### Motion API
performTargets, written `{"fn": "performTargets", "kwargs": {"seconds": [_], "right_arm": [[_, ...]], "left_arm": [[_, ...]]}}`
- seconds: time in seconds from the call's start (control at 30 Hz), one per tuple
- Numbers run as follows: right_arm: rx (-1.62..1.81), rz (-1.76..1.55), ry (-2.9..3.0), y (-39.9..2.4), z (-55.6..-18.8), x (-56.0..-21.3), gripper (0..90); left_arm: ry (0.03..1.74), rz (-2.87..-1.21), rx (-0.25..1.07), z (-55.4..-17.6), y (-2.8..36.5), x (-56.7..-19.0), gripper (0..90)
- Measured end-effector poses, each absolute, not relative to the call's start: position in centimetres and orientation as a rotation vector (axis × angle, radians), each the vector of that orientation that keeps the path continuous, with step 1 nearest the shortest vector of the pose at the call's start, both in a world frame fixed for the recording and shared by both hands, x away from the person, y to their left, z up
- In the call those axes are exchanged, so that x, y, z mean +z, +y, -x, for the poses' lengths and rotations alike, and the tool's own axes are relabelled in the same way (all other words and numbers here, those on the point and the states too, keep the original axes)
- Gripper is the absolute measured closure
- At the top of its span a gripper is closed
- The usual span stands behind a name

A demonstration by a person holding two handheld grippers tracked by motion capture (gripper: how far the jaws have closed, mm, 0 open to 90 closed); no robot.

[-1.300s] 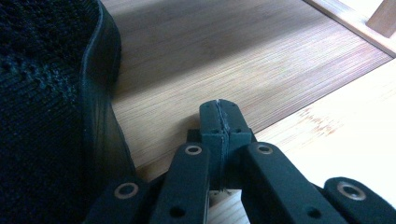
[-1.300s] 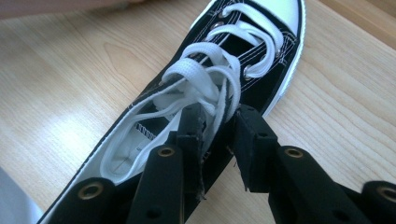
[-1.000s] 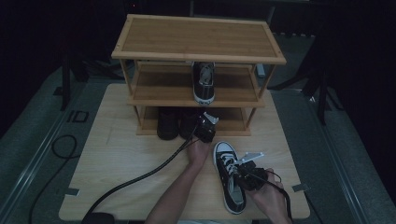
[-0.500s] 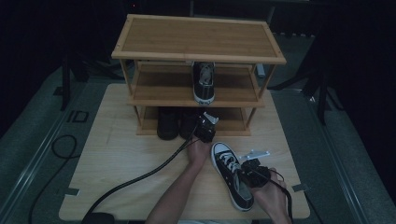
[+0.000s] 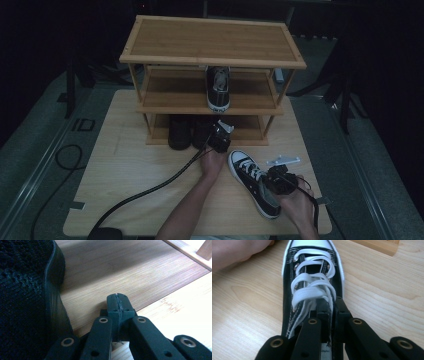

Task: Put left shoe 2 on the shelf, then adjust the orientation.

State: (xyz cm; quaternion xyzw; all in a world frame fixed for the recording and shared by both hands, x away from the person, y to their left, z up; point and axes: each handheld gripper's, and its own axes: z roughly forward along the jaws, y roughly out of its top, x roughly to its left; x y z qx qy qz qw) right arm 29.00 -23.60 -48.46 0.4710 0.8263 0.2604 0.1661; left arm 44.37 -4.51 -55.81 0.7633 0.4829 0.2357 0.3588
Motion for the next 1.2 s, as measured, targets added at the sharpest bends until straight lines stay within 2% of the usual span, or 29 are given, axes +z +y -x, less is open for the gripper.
{"fn": "performTargets", "kwargs": {"seconds": [0.43,1.2], "right_arm": [[0.744,-1.258,2.396,-25.8,-31.1,-48.4,85.8],[0.808,-0.917,2.606,-28.7,-34.5,-47.6,86.1]], "left_arm": [[1.246,-1.969,0.608,-44.4,-4.5,-55.8,90.0],[1.25,-1.966,0.609,-44.3,-4.5,-55.8,90.0]]}}
